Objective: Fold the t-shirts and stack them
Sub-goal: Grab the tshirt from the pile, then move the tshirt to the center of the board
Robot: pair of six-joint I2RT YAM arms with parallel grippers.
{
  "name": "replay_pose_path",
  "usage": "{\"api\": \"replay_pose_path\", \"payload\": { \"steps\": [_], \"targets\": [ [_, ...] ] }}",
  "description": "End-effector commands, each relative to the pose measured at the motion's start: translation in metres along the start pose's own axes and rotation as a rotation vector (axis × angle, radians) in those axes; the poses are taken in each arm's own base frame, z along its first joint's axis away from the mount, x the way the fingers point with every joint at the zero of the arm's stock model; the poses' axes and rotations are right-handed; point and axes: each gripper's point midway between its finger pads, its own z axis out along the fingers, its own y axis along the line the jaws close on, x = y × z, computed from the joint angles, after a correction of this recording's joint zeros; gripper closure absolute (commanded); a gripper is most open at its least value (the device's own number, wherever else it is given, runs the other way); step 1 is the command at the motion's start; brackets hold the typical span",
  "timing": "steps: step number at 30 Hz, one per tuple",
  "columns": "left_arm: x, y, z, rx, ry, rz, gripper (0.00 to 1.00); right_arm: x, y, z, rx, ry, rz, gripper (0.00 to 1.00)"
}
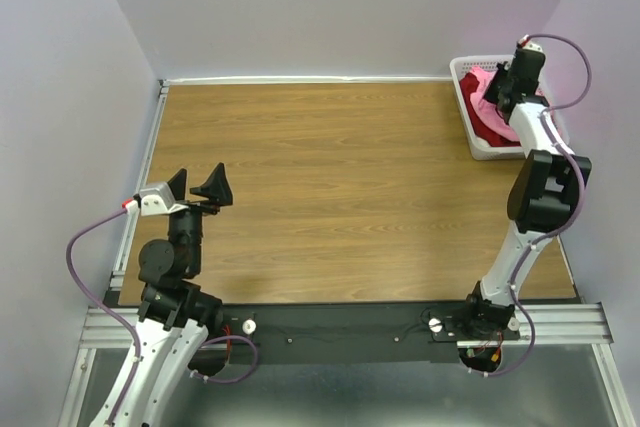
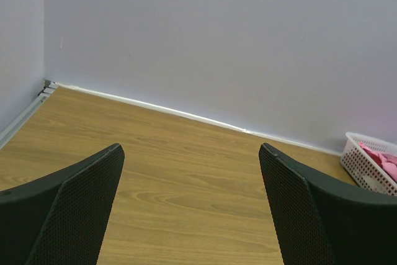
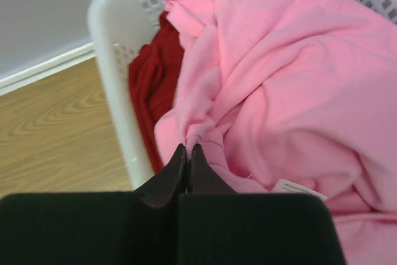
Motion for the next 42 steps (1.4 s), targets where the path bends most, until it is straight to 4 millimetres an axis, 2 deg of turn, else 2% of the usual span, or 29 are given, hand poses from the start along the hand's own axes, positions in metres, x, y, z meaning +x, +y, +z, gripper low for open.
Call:
{"api": "replay_pose_path", "payload": {
  "steps": [1,4,6,7,10,11,12,13,15,16,17,18,19,20,21,22,23,24,25,27,29,32,33,35,36,38,39,40,42],
  "targets": [
    [-0.011,-0.003,-0.003,0.015,-0.044,-0.009,0.03,-0.063,0.042,-0.081,-0.113,-0.143,-0.008,0.99],
    [-0.017,-0.004,-0.006,0.024,-0.063,-0.017,0.03,-0.073,0.078,-0.127,-0.143,-0.185,-0.033,0.99],
    [-0.021,-0.005,-0.008,0.035,-0.078,-0.024,0.03,-0.072,0.097,-0.149,-0.155,-0.186,-0.045,0.99],
    [-0.022,-0.006,-0.009,0.04,-0.079,-0.028,0.03,-0.063,0.131,-0.164,-0.194,-0.184,-0.066,0.99],
    [-0.026,-0.007,-0.011,0.044,-0.089,-0.036,0.03,-0.048,0.176,-0.197,-0.244,-0.181,-0.053,0.99],
    [-0.026,-0.007,-0.012,0.043,-0.086,-0.038,0.03,-0.028,0.214,-0.212,-0.315,-0.151,-0.047,0.99],
    [-0.028,-0.007,-0.012,0.041,-0.091,-0.039,0.03,-0.016,0.234,-0.219,-0.349,-0.133,-0.043,0.99],
    [-0.028,-0.007,-0.012,0.04,-0.09,-0.041,0.03,0.01,0.274,-0.237,-0.416,-0.094,-0.039,0.99],
    [-0.026,-0.006,-0.012,0.035,-0.083,-0.041,0.03,0.044,0.315,-0.251,-0.471,-0.047,-0.064,0.99],
    [-0.026,-0.006,-0.012,0.034,-0.08,-0.04,0.03,0.07,0.342,-0.249,-0.493,-0.009,-0.095,0.99],
    [-0.026,-0.006,-0.012,0.037,-0.079,-0.04,0.03,0.098,0.379,-0.271,-0.562,0.021,-0.131,0.99],
    [-0.025,-0.006,-0.011,0.032,-0.075,-0.038,0.03,0.12,0.399,-0.273,-0.586,0.05,-0.162,0.99],
    [-0.025,-0.006,-0.011,0.033,-0.073,-0.04,0.03,0.148,0.436,-0.285,-0.647,0.081,-0.197,0.99],
    [-0.023,-0.006,-0.01,0.028,-0.066,-0.038,0.03,0.163,0.451,-0.287,-0.673,0.106,-0.209,0.99],
    [-0.021,-0.005,-0.009,0.021,-0.056,-0.034,0.03,0.172,0.466,-0.292,-0.706,0.12,-0.212,0.96],
    [-0.019,-0.004,-0.008,0.015,-0.05,-0.031,0.03,0.184,0.482,-0.289,-0.729,0.139,-0.214,0.81],
    [-0.017,-0.004,-0.008,0.014,-0.042,-0.028,0.03,0.191,0.494,-0.296,-0.783,0.173,-0.206,0.72],
    [-0.016,-0.003,-0.007,0.012,-0.036,-0.026,0.03,0.192,0.498,-0.297,-0.797,0.183,-0.201,0.64],
    [-0.014,-0.003,-0.006,0.012,-0.029,-0.023,0.03,0.194,0.499,-0.297,-0.802,0.188,-0.206,0.5],
    [-0.011,-0.003,-0.005,0.011,-0.02,-0.022,0.03,0.189,0.494,-0.298,-0.796,0.162,-0.246,0.41],
    [-0.008,-0.003,-0.005,0.009,-0.011,-0.018,0.02,0.184,0.474,-0.288,-0.723,0.131,-0.278,0.37],
    [-0.002,-0.003,-0.002,0.006,0.007,-0.011,0.02,0.182,0.421,-0.274,-0.635,0.139,-0.32,0.35],
    [0.002,-0.003,0.0,0.006,0.019,-0.009,0.02,0.194,0.391,-0.271,-0.606,0.175,-0.337,0.36],
    [0.006,-0.005,0.003,0.017,0.036,-0.003,0.02,0.196,0.352,-0.259,-0.595,0.233,-0.324,0.37],
    [0.012,-0.006,0.005,0.018,0.056,0.001,0.02,0.206,0.326,-0.263,-0.592,0.267,-0.331,0.38],
    [0.018,-0.01,0.007,0.033,0.081,0.0,0.02,0.22,0.298,-0.263,-0.609,0.325,-0.348,0.38],
    [0.025,-0.01,0.01,0.031,0.105,-0.006,0.02,0.218,0.288,-0.273,-0.622,0.319,-0.372,0.38],
    [0.029,-0.013,0.01,0.043,0.123,-0.012,0.02,0.24,0.269,-0.274,-0.603,0.37,-0.404,0.38],
    [0.044,-0.013,0.014,0.037,0.171,-0.027,0.02,0.255,0.254,-0.281,-0.603,0.418,-0.413,0.38]
  ]
}}
